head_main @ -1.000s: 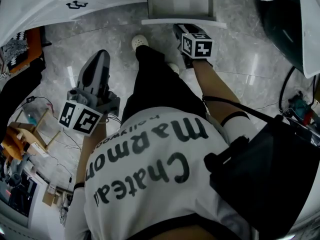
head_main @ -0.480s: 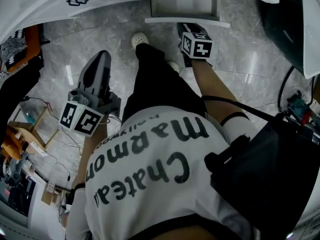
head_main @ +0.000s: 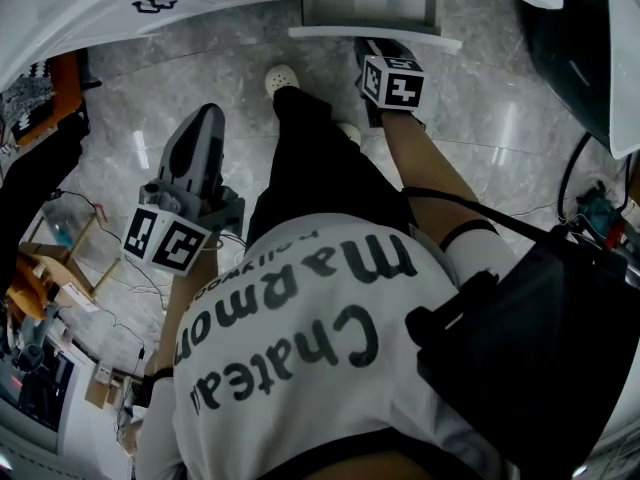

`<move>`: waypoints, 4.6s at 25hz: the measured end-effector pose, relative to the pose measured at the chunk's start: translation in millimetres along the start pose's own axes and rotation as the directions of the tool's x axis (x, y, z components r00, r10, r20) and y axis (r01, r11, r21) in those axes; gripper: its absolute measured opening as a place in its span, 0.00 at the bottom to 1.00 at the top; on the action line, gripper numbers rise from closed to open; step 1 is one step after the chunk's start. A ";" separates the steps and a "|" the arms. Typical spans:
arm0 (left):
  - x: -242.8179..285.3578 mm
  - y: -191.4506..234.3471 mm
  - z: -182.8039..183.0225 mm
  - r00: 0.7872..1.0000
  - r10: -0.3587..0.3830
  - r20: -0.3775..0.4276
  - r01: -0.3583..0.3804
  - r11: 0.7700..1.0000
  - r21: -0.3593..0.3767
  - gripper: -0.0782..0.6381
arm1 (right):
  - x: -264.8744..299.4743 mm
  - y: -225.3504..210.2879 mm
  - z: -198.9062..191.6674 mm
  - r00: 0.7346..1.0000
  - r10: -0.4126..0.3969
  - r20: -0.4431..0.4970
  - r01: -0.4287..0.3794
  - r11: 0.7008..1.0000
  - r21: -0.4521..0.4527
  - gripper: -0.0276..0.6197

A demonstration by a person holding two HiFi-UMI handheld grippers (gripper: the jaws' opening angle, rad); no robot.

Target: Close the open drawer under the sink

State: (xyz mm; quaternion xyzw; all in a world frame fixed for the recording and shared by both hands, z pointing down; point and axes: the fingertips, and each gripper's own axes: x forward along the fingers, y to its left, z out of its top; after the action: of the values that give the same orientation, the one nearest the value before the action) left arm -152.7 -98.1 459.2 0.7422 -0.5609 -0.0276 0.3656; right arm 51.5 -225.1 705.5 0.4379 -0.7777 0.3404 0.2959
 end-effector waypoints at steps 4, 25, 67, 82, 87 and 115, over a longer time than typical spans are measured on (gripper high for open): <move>2.1 0.2 3.6 1.000 -0.002 -0.003 0.002 1.000 -0.005 0.12 | -0.6 0.9 4.2 1.000 -0.003 0.005 0.003 1.000 0.002 0.26; -11.2 16.5 -1.6 0.999 0.040 0.009 -0.039 0.999 -0.014 0.12 | 12.2 -6.8 21.8 0.998 -0.038 0.048 0.036 0.999 0.036 0.26; -25.4 43.1 0.8 0.991 0.123 0.044 -0.121 0.991 -0.058 0.12 | 40.4 -21.9 78.7 0.993 -0.069 0.097 0.064 0.996 0.055 0.27; -29.9 52.9 -1.1 0.987 0.153 0.054 -0.149 0.986 -0.077 0.12 | 48.2 -24.8 96.3 0.990 -0.074 0.123 0.069 0.997 0.043 0.27; -29.5 54.9 -2.5 0.986 0.157 0.055 -0.152 0.986 -0.072 0.12 | 50.6 -25.3 98.9 0.989 -0.074 0.131 0.070 0.997 0.037 0.27; -21.4 66.9 1.7 0.981 0.183 0.062 -0.176 0.980 -0.098 0.12 | 61.1 -30.1 118.4 0.983 -0.104 0.150 0.101 0.995 0.025 0.27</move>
State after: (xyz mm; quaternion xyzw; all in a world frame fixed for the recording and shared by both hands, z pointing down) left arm -215.7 -87.6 488.5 0.6696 -0.6364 -0.0466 0.3801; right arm 32.0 -359.3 689.7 0.5045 -0.7712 0.2974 0.2495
